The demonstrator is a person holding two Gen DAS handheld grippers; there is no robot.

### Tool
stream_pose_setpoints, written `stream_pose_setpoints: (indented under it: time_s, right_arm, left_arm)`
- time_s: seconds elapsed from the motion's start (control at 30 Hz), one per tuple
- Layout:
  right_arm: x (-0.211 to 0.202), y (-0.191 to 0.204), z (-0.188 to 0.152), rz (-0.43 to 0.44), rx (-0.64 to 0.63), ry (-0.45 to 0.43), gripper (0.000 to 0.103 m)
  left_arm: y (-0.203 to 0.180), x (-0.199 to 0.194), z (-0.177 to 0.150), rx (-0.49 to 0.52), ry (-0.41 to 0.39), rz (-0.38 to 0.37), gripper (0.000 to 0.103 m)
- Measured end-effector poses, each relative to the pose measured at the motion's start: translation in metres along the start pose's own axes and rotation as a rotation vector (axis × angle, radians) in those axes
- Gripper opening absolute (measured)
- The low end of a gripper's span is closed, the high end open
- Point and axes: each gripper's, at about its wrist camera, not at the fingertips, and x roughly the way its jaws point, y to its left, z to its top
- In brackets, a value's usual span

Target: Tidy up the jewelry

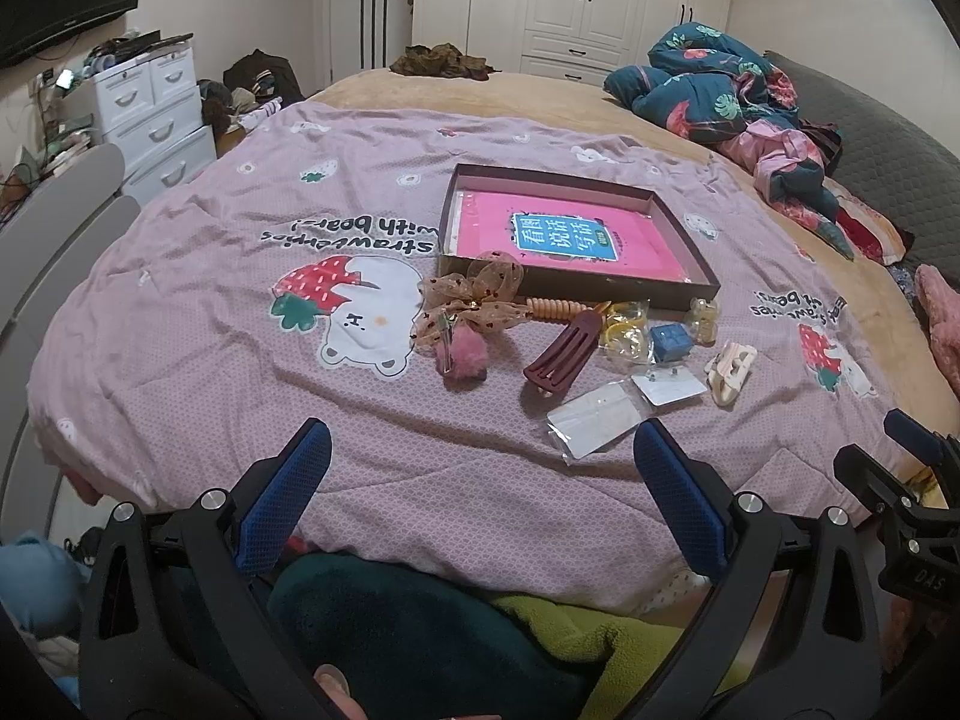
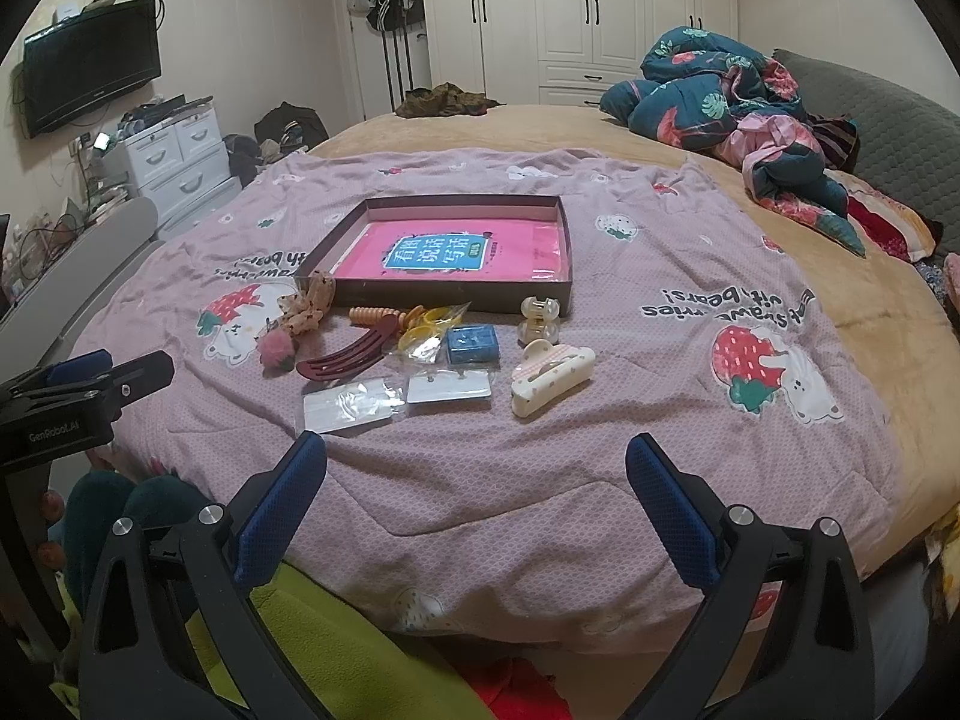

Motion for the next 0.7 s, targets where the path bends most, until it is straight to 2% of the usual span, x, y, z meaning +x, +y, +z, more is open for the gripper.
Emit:
stream_pose_setpoints:
  time_s: [0.7]
  right_arm:
    - [0.0001, -0.0003, -0.0004, 0.003, 0.001, 0.002, 0.099]
  left_arm:
    - [0.0002, -0.0001, -0.0004, 0.002, -0.001, -0.001, 0.095]
